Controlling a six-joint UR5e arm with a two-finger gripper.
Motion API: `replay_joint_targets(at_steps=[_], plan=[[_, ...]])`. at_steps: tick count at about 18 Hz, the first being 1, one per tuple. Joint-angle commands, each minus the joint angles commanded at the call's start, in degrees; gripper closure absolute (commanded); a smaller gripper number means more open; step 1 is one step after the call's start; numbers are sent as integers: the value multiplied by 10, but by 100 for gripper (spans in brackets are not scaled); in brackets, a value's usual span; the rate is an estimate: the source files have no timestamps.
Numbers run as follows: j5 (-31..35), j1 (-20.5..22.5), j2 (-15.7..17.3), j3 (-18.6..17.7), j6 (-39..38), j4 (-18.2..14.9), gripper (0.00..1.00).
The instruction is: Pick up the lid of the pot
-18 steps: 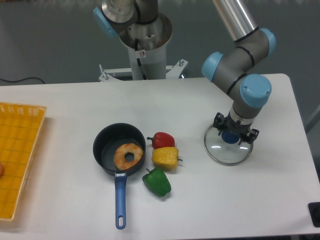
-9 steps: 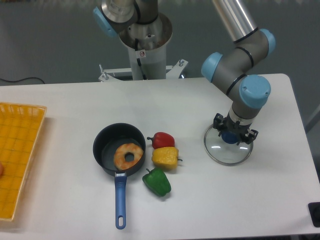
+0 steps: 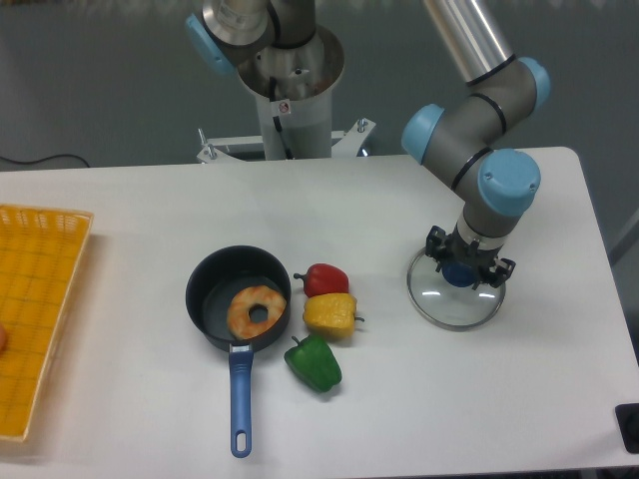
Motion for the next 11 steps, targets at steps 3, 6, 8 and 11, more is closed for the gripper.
replay_joint_targets(at_steps=[3, 6, 8, 11], plan=[[2, -4, 10, 0, 0, -3, 57], [3, -14, 18, 0, -1, -4, 57], [3, -16, 21, 0, -1, -9, 57], [3, -15, 33, 1, -1, -23, 57]])
